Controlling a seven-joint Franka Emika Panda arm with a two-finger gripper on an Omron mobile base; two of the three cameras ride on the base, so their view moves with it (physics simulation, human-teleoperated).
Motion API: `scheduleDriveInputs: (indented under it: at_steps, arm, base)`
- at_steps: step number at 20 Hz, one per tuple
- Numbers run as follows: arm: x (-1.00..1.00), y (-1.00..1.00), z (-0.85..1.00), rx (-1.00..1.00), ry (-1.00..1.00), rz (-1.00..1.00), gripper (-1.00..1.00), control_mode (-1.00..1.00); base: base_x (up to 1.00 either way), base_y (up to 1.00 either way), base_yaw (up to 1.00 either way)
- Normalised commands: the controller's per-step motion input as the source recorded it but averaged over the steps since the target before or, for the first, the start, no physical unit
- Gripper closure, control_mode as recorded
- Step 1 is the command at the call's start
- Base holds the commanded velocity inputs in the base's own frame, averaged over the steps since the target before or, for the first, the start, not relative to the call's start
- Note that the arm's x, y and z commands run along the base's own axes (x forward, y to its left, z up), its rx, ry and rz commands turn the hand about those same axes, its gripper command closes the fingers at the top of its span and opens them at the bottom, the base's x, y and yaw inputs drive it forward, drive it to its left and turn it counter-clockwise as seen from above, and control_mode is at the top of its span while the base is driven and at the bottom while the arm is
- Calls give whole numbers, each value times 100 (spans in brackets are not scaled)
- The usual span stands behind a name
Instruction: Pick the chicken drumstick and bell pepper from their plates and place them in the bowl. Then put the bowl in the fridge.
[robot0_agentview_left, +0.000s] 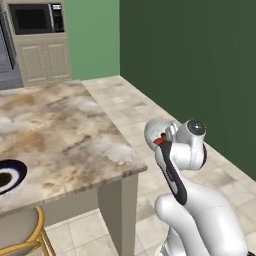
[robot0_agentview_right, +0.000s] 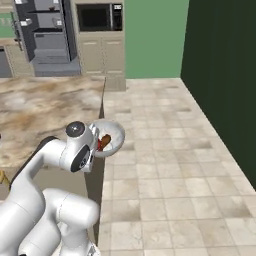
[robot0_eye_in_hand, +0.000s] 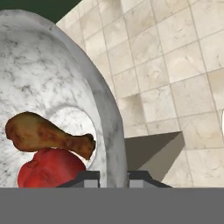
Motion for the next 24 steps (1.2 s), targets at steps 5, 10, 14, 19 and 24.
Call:
scheduleDriveInputs:
  at_steps: [5, 10, 14, 19, 24]
  arm:
    - [0, 0, 0, 0, 0, 0, 100, 100]
    - [0, 0, 0, 0, 0, 0, 100, 100]
    - [0, 0, 0, 0, 0, 0, 100, 100]
    - [0, 0, 0, 0, 0, 0, 100, 100]
    - [0, 0, 0, 0, 0, 0, 100, 100]
  base:
    - [63, -52, 3]
    - [64, -49, 6]
    - [65, -47, 8]
    - [72, -39, 12]
    - [79, -29, 16]
